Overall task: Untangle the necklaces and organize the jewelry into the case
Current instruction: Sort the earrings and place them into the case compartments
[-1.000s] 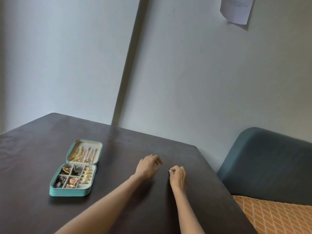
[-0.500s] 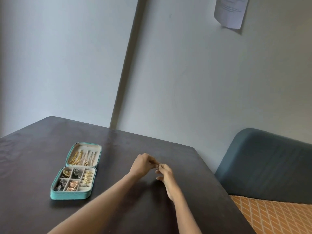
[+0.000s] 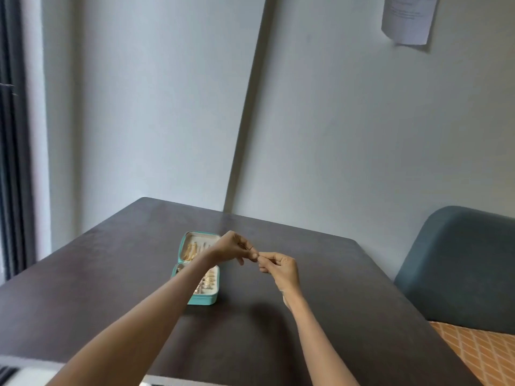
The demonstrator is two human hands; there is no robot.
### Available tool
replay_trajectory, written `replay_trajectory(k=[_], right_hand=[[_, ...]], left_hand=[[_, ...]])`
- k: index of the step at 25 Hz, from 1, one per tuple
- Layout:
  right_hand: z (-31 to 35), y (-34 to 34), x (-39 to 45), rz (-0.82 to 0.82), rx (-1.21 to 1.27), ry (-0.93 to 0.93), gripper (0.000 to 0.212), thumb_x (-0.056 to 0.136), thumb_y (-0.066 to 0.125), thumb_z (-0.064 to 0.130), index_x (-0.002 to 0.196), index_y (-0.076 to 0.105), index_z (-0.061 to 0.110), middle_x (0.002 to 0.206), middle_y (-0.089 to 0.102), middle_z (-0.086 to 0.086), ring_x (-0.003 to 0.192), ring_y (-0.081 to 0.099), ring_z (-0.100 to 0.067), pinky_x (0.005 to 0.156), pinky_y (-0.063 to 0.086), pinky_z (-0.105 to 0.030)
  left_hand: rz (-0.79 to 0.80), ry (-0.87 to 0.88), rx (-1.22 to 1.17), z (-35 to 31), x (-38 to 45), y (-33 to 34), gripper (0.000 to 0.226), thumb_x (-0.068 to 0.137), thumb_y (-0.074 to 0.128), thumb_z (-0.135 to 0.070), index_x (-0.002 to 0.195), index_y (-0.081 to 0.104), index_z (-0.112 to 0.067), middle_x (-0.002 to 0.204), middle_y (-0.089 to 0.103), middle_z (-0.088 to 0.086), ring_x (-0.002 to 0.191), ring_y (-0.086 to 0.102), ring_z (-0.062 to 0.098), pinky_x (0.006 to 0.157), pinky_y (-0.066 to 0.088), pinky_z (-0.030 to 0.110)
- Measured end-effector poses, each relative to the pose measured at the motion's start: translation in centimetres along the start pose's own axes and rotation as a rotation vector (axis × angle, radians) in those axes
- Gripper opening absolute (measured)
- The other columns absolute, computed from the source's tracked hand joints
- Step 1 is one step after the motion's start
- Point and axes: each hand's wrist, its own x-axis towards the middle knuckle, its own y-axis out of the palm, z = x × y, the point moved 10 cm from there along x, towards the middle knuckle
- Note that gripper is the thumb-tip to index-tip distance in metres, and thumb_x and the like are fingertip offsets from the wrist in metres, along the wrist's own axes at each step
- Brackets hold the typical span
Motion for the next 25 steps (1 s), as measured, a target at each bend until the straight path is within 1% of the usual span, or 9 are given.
replay_trajectory(k=[5,8,10,14,16,18,21,23,25], right_hand=[[0.7,6.2,-1.0,0.173,-0.175,-0.024,0.013,0.081,0.069,0.003,0.093,0.074,0.004,0.08,0.072,-0.01,0.062,0.062,-0.004,0.063,0.052,-0.015],[1.1,9.0,-1.5,0.259,-0.278,-0.046,0.009,0.08,0.071,0.007,0.088,0.075,0.006,0.073,0.07,-0.004,0.057,0.058,-0.001,0.063,0.051,-0.017],[1.1,10.2,-2.0,0.304,-0.35,-0.068,0.008,0.079,0.073,0.01,0.086,0.075,0.008,0.072,0.07,0.001,0.057,0.057,0.002,0.064,0.05,-0.017],[0.8,10.7,-3.4,0.264,-0.521,-0.126,0.009,0.077,0.074,0.018,0.085,0.075,0.016,0.078,0.071,0.009,0.063,0.058,0.007,0.067,0.047,-0.016],[0.9,10.7,-4.2,0.24,-0.615,-0.186,0.006,0.077,0.073,0.021,0.083,0.074,0.02,0.073,0.065,0.016,0.059,0.055,0.008,0.063,0.046,-0.018],[1.5,10.7,-5.0,0.203,-0.696,-0.272,0.006,0.078,0.071,0.022,0.082,0.071,0.018,0.077,0.066,0.013,0.06,0.053,0.002,0.062,0.045,-0.02],[2.2,10.9,-5.4,0.214,-0.725,-0.364,0.006,0.078,0.072,0.018,0.078,0.068,0.013,0.083,0.068,0.0,0.066,0.052,-0.002,0.061,0.041,-0.012],[2.1,11.2,-5.2,0.277,-0.663,-0.323,0.005,0.076,0.074,0.015,0.08,0.071,0.011,0.085,0.071,-0.003,0.065,0.056,-0.001,0.062,0.039,-0.007],[1.9,11.3,-4.9,0.343,-0.61,-0.254,0.009,0.076,0.075,0.012,0.085,0.075,0.01,0.089,0.074,-0.005,0.069,0.059,0.003,0.066,0.042,-0.006]], left_hand=[[0.145,-0.125,0.055,2.4,-3.8,-3.1,0.015,0.084,0.066,-0.002,0.078,0.07,-0.015,0.066,0.071,-0.011,0.063,0.063,-0.001,0.06,0.048,0.012],[0.194,-0.18,0.1,3.6,-5.8,-4.6,0.005,0.082,0.07,-0.007,0.084,0.073,-0.011,0.07,0.071,-0.01,0.062,0.061,0.0,0.058,0.046,0.014],[0.212,-0.218,0.167,4.0,-6.8,-5.4,0.015,0.081,0.072,-0.009,0.095,0.071,-0.005,0.072,0.07,-0.008,0.064,0.061,0.0,0.061,0.048,0.012],[0.301,-0.24,0.477,4.6,-7.2,-4.8,0.026,0.081,0.072,-0.012,0.106,0.067,-0.007,0.091,0.063,-0.001,0.084,0.058,0.011,0.075,0.047,0.017],[0.324,-0.251,0.592,4.5,-7.1,-4.0,0.028,0.08,0.072,-0.016,0.107,0.065,-0.009,0.086,0.057,-0.007,0.083,0.053,0.009,0.07,0.044,0.017],[0.334,-0.275,0.643,4.6,-6.8,-3.4,0.031,0.08,0.073,-0.018,0.109,0.064,-0.01,0.082,0.052,-0.01,0.078,0.049,0.006,0.064,0.041,0.016],[0.345,-0.308,0.718,4.9,-6.3,-3.1,0.034,0.078,0.074,-0.019,0.11,0.063,-0.015,0.097,0.053,-0.003,0.09,0.051,0.013,0.077,0.043,0.023],[0.355,-0.324,0.755,5.0,-6.1,-3.2,0.034,0.078,0.073,-0.019,0.11,0.063,-0.018,0.104,0.054,-0.002,0.098,0.054,0.016,0.084,0.045,0.027],[0.373,-0.328,0.766,4.9,-5.9,-3.4,0.033,0.078,0.073,-0.02,0.109,0.063,-0.021,0.107,0.058,0.0,0.1,0.055,0.016,0.082,0.044,0.025]])
